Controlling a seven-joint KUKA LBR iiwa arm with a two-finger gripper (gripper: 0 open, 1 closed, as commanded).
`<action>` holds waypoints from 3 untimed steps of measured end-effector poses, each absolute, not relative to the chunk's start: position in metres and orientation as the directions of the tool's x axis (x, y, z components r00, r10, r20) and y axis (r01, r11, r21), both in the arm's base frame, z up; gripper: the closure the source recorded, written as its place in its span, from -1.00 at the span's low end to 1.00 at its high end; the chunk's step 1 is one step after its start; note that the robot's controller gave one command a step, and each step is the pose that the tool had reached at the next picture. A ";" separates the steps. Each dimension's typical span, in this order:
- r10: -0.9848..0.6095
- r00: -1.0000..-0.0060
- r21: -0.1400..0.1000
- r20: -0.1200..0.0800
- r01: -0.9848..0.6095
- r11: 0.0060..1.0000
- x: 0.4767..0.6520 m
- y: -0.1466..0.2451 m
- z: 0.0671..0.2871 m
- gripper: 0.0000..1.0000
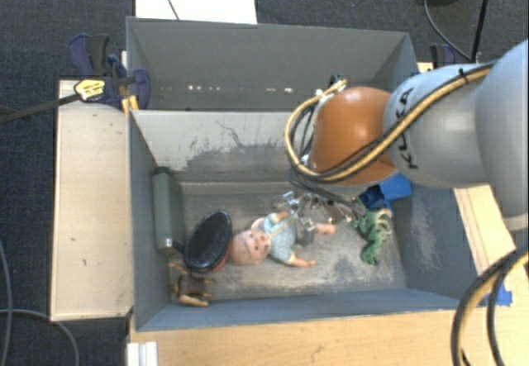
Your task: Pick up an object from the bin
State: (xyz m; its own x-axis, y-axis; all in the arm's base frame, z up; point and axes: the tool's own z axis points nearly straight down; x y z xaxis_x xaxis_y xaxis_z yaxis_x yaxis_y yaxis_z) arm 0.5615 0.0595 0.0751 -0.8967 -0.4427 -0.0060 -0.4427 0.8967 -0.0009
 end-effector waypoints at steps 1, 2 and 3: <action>-0.442 -0.897 0.002 0.004 -0.442 0.897 0.559 0.059 0.087 1.00; -0.441 -0.898 0.001 0.002 -0.441 0.898 0.560 0.059 0.109 1.00; -0.440 -0.898 -0.002 -0.006 -0.440 0.898 0.562 0.060 0.119 1.00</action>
Offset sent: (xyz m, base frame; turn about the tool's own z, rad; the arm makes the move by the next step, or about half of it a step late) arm -0.0001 0.0001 0.0456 0.0000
